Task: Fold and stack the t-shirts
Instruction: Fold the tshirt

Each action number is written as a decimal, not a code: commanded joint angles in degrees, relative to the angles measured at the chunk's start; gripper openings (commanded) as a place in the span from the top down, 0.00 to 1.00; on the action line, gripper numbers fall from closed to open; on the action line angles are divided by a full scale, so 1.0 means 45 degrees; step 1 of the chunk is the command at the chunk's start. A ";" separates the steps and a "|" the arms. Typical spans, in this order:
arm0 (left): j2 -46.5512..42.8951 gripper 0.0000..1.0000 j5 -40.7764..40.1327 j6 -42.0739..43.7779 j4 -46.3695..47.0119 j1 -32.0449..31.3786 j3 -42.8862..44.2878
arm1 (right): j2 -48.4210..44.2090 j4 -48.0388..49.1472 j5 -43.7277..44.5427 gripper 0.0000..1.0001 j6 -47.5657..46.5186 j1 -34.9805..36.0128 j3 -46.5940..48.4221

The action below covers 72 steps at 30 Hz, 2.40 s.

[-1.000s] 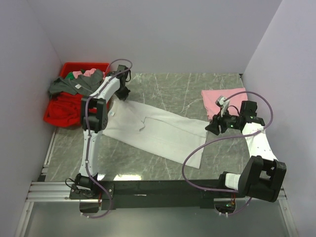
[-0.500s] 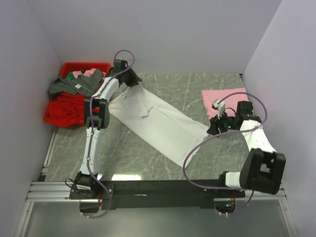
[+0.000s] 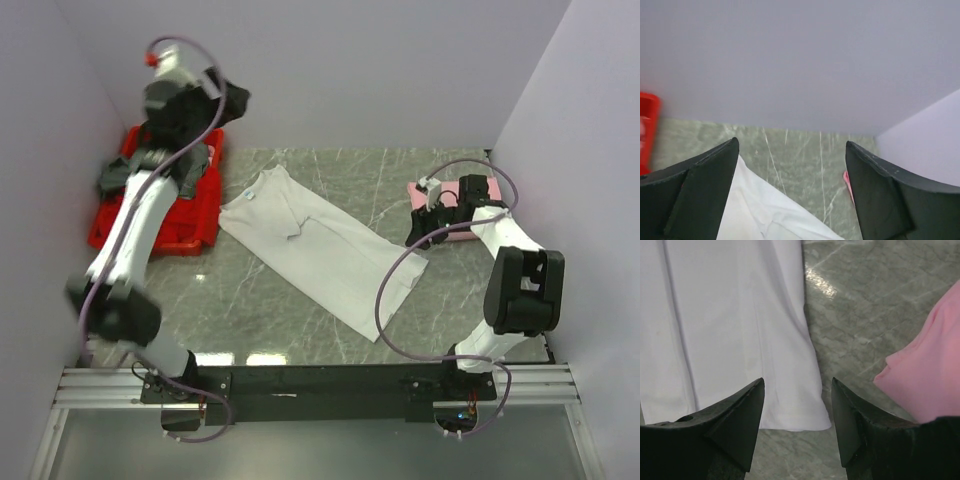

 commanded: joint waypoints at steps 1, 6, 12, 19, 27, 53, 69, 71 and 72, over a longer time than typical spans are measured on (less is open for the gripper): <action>-0.3492 0.07 -0.1175 0.0387 0.1745 0.0924 -0.3816 | 0.0748 0.0092 0.0655 0.37 0.0750 0.0053 0.0913; -0.7144 0.08 0.1366 0.0286 0.1774 0.1280 -0.8508 | 0.1493 -0.0903 0.1474 0.38 0.0185 0.0034 0.1170; -0.9569 0.10 0.3281 -0.0454 0.1148 0.1280 -1.2064 | 0.2118 -0.2173 0.1866 0.41 -0.0753 0.0053 0.1189; -1.0647 0.12 0.4259 -0.1529 0.1069 0.1280 -1.4330 | 0.2918 -0.2662 0.2492 0.42 -0.0830 0.0131 0.1365; -1.1741 0.12 0.4045 -0.2173 0.0991 0.1280 -1.5602 | 0.3486 -0.5024 0.2511 0.81 -0.2197 0.0483 0.1561; -0.2589 0.24 -0.2398 -0.3483 0.0876 -0.1298 -1.2033 | 0.1977 -0.0467 0.1297 0.12 0.2244 0.2980 0.3802; 0.3745 0.63 -0.4141 -0.3231 -0.2719 -0.0381 -0.5706 | 0.3369 0.1810 0.0792 0.11 0.5262 0.3764 0.5486; 0.4406 0.68 -0.3828 -0.2764 -0.2758 -0.0263 -0.5099 | 0.3485 0.1888 0.0909 0.11 0.5320 0.3764 0.5621; 0.4681 0.69 -0.3362 -0.2606 -0.2971 -0.0127 -0.4342 | 0.3563 0.1830 0.0910 0.11 0.5340 0.3784 0.5739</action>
